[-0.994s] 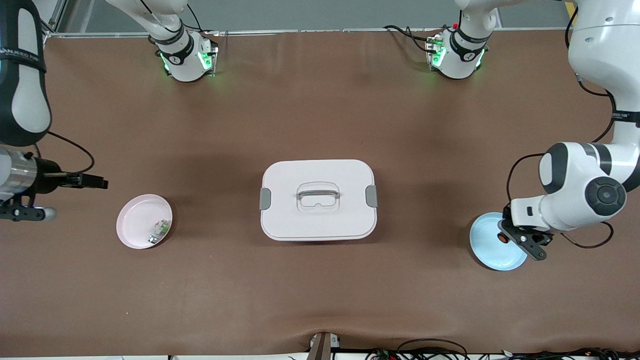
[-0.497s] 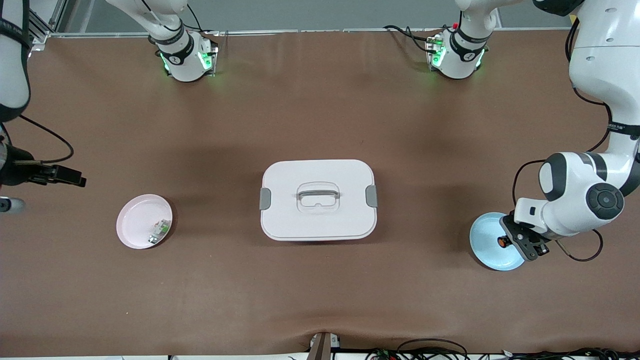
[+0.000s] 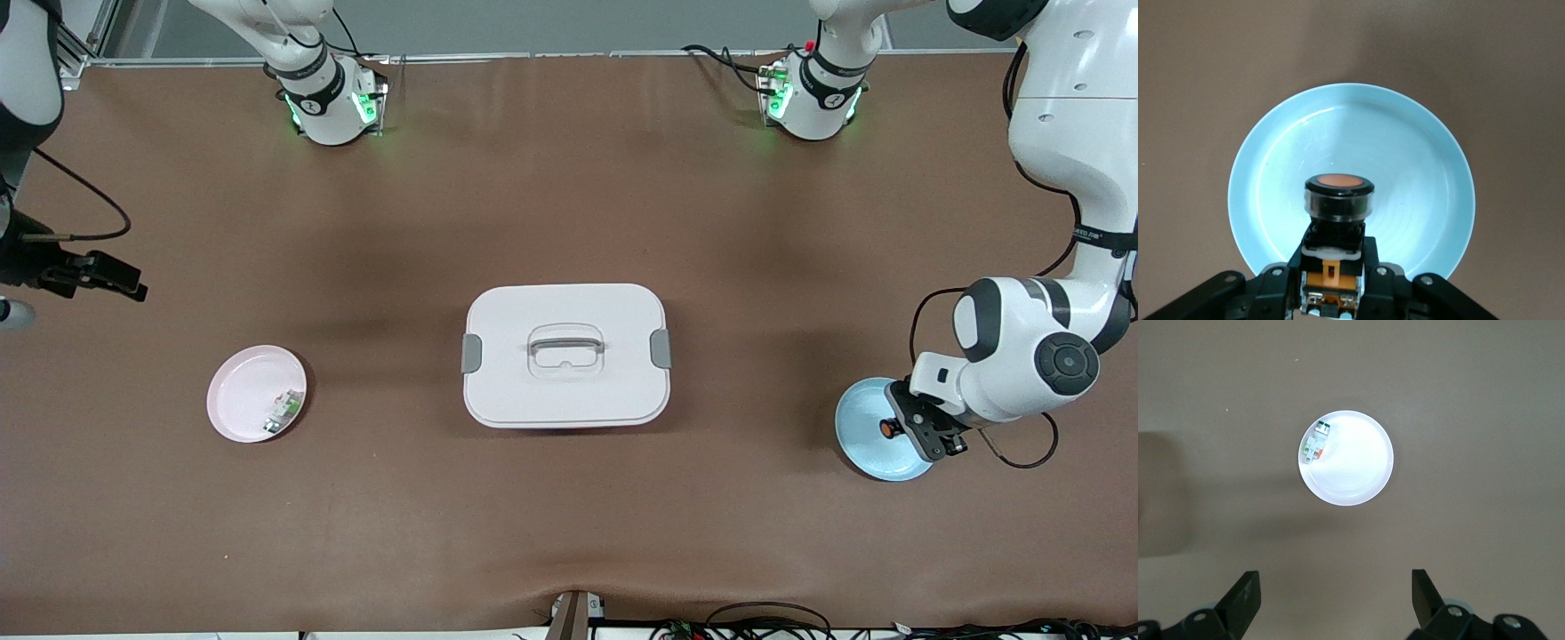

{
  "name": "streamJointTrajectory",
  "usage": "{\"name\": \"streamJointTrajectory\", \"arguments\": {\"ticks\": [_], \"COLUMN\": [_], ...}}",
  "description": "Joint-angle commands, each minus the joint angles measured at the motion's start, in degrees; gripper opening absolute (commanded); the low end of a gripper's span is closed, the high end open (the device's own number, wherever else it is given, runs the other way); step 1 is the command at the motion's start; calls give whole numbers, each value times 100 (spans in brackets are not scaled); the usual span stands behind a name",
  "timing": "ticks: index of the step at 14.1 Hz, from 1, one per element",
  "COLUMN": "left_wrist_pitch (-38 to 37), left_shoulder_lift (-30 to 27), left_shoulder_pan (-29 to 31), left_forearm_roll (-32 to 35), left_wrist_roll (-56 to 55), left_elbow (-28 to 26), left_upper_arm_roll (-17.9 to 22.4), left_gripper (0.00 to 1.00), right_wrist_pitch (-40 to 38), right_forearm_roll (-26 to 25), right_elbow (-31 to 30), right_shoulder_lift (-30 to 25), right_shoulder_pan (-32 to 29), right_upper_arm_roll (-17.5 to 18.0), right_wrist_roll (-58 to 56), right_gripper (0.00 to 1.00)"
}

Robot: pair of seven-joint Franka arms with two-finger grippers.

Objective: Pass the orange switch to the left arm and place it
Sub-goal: 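Lower the switch onto the blue plate and open the left gripper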

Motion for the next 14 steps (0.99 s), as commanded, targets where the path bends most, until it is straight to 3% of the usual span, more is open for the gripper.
{"name": "streamJointTrajectory", "arguments": {"ticks": [1,4,9,10,11,12,13,14], "left_wrist_pitch": [292,539,767,767,767,767,767,767], "left_shoulder_lift": [74,162,355,364,355,347,347,338], "left_shoulder_pan": [52,43,148,166,149,131,131,131], "left_forearm_roll": [207,594,621,621,621,621,612,612], "left_wrist_roll": [248,425,802,838,838,864,882,882], "left_elbow": [-18,-18,-27,-27,-27,-27,-18,-18], "left_upper_arm_roll": [-33,-33,-42,-42,-42,-42,-59,-77], "left_gripper": [8,8,19,25,41,49,91,100], "right_wrist_pitch": [56,-505,-701,-710,-710,-710,-710,-710], "right_forearm_roll": [-74,-57,-48,-39,-39,-39,-39,-39], "right_elbow": [-396,120,491,509,501,501,501,501], "right_shoulder_lift": [-460,-425,-416,-416,-416,-416,-416,-407], "right_shoulder_pan": [-37,-46,-46,-46,-46,-46,-46,-46], "right_upper_arm_roll": [74,65,74,65,65,65,65,65], "right_wrist_roll": [12,-50,-41,-41,-41,-41,-41,-41], "right_gripper": [100,100,100,100,100,100,100,100]}}
